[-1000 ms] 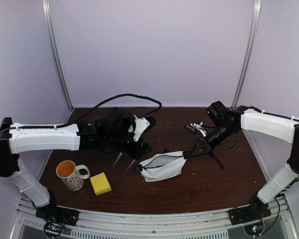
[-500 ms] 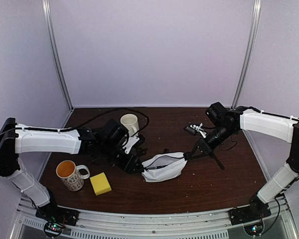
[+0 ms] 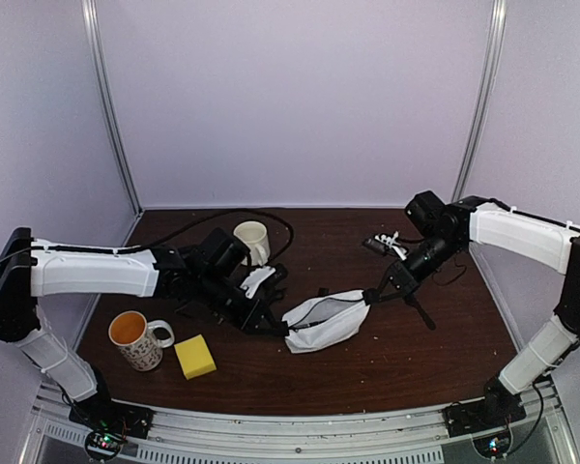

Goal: Sort the hair-cutting tools
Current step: Adjust the kit bag at the center of the board, then pick up the scissors at the center of the board, then place the scissors in the kit bag, then pick up the scissors at the center of the board.

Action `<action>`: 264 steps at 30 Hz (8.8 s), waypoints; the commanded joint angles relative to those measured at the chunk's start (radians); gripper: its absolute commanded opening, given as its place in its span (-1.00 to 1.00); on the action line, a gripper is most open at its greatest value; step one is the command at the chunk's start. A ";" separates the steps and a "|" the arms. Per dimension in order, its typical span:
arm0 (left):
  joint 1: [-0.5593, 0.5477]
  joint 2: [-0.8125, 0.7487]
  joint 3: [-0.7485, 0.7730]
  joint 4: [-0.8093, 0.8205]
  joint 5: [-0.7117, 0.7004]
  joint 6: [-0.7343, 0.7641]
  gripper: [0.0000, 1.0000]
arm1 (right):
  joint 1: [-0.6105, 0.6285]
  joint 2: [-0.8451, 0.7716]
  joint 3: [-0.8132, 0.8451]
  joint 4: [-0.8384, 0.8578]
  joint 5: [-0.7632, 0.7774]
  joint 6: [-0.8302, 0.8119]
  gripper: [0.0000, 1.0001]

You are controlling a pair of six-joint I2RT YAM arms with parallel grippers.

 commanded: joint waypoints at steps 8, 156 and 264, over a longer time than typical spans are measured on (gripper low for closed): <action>0.017 0.007 0.157 0.248 0.052 0.051 -1.00 | -0.234 -0.082 0.122 -0.199 -0.012 -0.096 -1.00; -0.146 0.400 0.480 -0.024 -0.073 0.731 -0.91 | -0.090 -0.007 0.027 -0.216 -0.102 -0.150 -0.96; 0.286 0.460 0.509 -0.448 -0.409 0.210 -0.79 | -0.091 -0.055 -0.012 -0.166 -0.034 -0.127 -0.95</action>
